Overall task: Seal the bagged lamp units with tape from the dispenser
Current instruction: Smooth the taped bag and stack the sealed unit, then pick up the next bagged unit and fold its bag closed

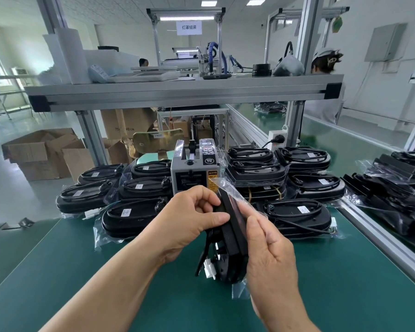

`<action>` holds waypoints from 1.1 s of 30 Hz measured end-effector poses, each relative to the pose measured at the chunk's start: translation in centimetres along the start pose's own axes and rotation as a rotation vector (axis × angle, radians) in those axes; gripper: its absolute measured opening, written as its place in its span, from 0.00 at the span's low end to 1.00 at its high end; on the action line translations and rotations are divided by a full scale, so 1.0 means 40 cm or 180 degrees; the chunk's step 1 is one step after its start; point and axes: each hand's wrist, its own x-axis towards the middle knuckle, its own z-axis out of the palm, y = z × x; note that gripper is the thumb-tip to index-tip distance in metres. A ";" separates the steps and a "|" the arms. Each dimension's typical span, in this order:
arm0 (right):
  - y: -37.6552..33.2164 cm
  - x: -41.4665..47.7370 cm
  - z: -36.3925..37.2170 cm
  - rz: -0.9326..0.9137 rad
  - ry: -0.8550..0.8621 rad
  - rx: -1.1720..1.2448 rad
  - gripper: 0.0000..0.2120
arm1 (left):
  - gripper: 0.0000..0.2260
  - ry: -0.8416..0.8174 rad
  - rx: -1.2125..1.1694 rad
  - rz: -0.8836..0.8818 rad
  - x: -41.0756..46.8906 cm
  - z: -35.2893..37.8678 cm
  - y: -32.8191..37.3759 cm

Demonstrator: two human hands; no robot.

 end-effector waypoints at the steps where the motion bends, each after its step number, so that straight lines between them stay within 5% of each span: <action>1: 0.006 0.000 -0.001 -0.0075 -0.0003 0.0027 0.17 | 0.11 0.0063 0.0032 0.0107 -0.001 0.003 -0.004; 11: 0.088 0.017 -0.044 0.0246 -0.0502 0.0320 0.21 | 0.19 0.0819 0.0912 0.0828 0.001 0.027 -0.096; 17: 0.101 -0.036 -0.054 0.0105 0.0122 -0.1687 0.33 | 0.19 0.0957 0.1217 0.1321 -0.039 0.071 -0.166; 24: 0.090 -0.045 -0.013 -0.0248 0.0136 -0.2333 0.41 | 0.24 0.0967 0.1325 0.1579 -0.066 0.122 -0.206; 29: 0.075 -0.045 -0.015 -0.0206 0.0210 -0.2398 0.29 | 0.18 0.1068 0.1343 0.1508 -0.075 0.110 -0.224; 33: 0.059 -0.067 -0.036 0.0201 0.0388 -0.1965 0.30 | 0.21 0.1038 0.1374 0.1412 -0.079 0.100 -0.226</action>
